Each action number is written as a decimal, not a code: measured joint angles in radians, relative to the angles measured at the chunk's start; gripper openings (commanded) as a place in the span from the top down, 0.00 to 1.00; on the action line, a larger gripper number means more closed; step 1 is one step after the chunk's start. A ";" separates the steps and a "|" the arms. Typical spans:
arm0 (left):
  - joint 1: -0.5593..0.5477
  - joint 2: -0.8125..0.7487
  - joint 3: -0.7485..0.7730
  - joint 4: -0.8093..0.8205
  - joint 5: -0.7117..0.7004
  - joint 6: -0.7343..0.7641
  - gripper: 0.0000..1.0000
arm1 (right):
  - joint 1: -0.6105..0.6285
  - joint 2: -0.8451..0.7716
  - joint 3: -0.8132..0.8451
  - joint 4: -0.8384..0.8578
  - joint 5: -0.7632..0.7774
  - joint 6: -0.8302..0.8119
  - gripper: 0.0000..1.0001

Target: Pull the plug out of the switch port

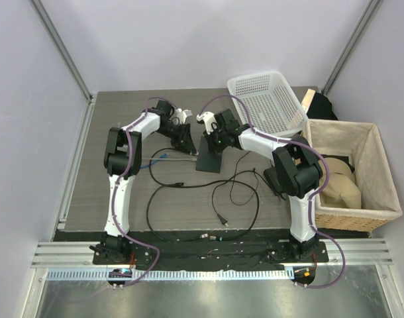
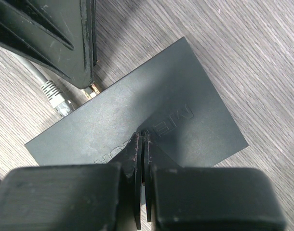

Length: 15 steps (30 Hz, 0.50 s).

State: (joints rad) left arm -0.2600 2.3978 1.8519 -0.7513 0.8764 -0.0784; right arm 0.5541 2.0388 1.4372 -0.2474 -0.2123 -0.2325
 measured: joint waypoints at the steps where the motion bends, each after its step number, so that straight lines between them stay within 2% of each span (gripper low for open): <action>1: -0.003 -0.005 -0.005 0.002 -0.008 0.000 1.00 | 0.000 0.000 0.000 0.000 0.000 0.000 0.99; 7: -0.051 -0.031 -0.016 -0.020 -0.068 0.004 1.00 | 0.003 0.008 0.000 0.034 0.000 0.001 0.99; 15: -0.092 -0.016 0.095 -0.149 -0.196 0.075 1.00 | 0.005 0.008 -0.020 0.079 -0.001 0.003 0.99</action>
State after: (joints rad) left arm -0.3515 2.3821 1.9469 -0.9001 0.6807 -0.0036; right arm 0.5591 2.0464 1.4174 -0.1684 -0.2131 -0.2298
